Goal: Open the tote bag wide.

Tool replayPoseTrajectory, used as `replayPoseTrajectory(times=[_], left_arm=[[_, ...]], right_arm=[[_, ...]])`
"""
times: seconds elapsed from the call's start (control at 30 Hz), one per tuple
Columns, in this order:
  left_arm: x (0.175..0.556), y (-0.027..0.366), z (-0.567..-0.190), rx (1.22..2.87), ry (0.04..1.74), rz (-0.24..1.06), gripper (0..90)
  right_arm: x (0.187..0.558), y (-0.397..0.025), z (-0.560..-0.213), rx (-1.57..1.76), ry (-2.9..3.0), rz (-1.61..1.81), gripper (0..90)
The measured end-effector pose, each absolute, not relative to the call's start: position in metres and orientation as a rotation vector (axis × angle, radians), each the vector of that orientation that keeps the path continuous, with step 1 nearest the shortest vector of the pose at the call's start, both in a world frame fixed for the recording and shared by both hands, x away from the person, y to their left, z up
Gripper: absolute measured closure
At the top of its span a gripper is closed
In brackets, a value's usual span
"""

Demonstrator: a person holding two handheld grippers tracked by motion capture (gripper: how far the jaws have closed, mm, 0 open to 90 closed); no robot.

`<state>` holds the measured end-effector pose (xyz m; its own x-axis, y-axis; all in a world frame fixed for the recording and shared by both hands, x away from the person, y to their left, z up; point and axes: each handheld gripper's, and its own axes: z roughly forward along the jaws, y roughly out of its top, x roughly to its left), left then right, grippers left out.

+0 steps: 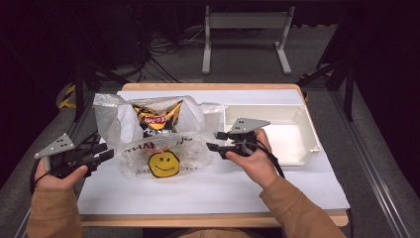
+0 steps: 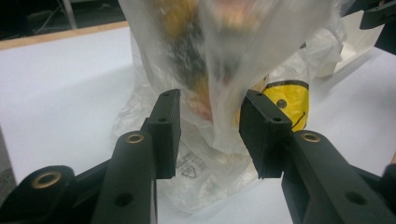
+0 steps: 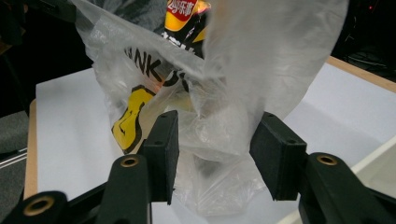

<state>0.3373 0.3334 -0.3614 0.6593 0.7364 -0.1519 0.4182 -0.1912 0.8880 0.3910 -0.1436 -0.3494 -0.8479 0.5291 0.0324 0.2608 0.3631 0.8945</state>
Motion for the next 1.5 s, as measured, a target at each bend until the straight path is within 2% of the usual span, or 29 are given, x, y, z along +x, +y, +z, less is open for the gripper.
replayPoseTrajectory(times=[0.33,0.53,0.63,0.73,0.83,0.97,1.17,1.5], left_arm=[[0.329,0.342,-0.35,1.751,0.943,0.435,57.7],[0.317,0.336,-0.33,1.724,0.9,0.486,56.8],[0.317,0.33,-0.321,1.713,0.893,0.493,51.0],[0.32,0.324,-0.317,1.712,0.882,0.494,43.4],[0.326,0.317,-0.315,1.717,0.895,0.513,30.6],[0.335,0.305,-0.312,1.72,0.882,0.551,19.0],[0.349,0.294,-0.307,1.717,0.88,0.555,15.4],[0.373,0.293,-0.309,1.681,0.938,0.597,14.7]], right_arm=[[0.388,-0.166,-0.334,0.722,2.318,1.465,50.3],[0.386,-0.177,-0.32,0.728,2.253,1.498,49.6],[0.386,-0.177,-0.311,0.712,2.243,1.496,47.0],[0.387,-0.175,-0.302,0.7,2.218,1.508,40.6],[0.39,-0.171,-0.295,0.696,2.202,1.517,33.5],[0.399,-0.161,-0.292,0.692,2.187,1.525,30.5],[0.415,-0.146,-0.293,0.711,2.17,1.511,27.3],[0.437,-0.135,-0.306,0.79,2.117,1.485,22.3]])
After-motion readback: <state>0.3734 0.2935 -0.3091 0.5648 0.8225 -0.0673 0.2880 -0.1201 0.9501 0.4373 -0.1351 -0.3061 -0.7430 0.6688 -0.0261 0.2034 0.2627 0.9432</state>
